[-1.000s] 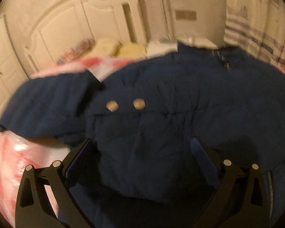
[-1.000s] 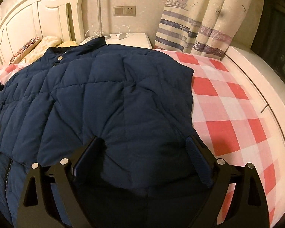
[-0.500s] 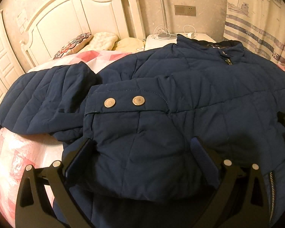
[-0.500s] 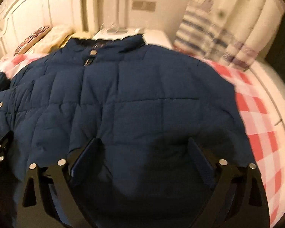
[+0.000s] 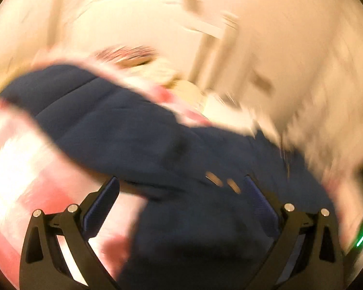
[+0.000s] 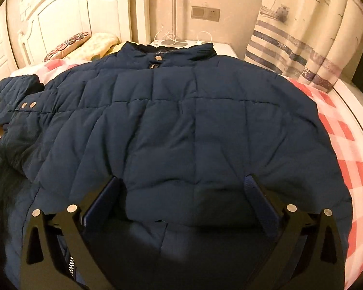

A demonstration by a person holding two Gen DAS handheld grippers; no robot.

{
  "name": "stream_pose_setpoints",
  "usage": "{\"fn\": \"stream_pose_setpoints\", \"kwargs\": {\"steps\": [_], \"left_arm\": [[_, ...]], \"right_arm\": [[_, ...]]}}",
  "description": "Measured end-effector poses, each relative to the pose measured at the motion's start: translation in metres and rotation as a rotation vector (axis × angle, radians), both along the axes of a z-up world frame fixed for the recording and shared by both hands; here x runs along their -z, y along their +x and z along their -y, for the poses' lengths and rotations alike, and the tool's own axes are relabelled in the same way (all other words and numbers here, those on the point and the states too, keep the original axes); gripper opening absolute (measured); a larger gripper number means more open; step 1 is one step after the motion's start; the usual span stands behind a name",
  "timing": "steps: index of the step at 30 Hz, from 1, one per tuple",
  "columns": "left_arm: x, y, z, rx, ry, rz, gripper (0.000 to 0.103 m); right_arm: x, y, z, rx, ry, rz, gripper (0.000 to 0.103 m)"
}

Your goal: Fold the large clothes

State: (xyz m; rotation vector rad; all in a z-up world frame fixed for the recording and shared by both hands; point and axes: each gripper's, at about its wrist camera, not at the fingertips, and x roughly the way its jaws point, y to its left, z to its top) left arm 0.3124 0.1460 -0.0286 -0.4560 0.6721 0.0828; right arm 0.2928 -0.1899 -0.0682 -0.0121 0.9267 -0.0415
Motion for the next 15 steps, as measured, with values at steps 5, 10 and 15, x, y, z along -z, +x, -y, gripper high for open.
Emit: {"fn": "stream_pose_setpoints", "kwargs": {"steps": [5, 10, 15], "left_arm": [[0.024, -0.001, -0.142, -0.258, -0.407, -0.016, 0.075], [0.034, 0.022, -0.214, -0.293, -0.614, 0.056, 0.072], [0.018, 0.039, -0.223, -0.298, -0.615, 0.067, 0.006]], "right_arm": [[0.000, 0.000, -0.001, 0.001, 0.001, 0.000, 0.099], [0.001, 0.000, 0.000, -0.001, 0.003, -0.001, 0.099], [0.001, 0.002, 0.001, 0.000, 0.015, -0.001, 0.099]]}}
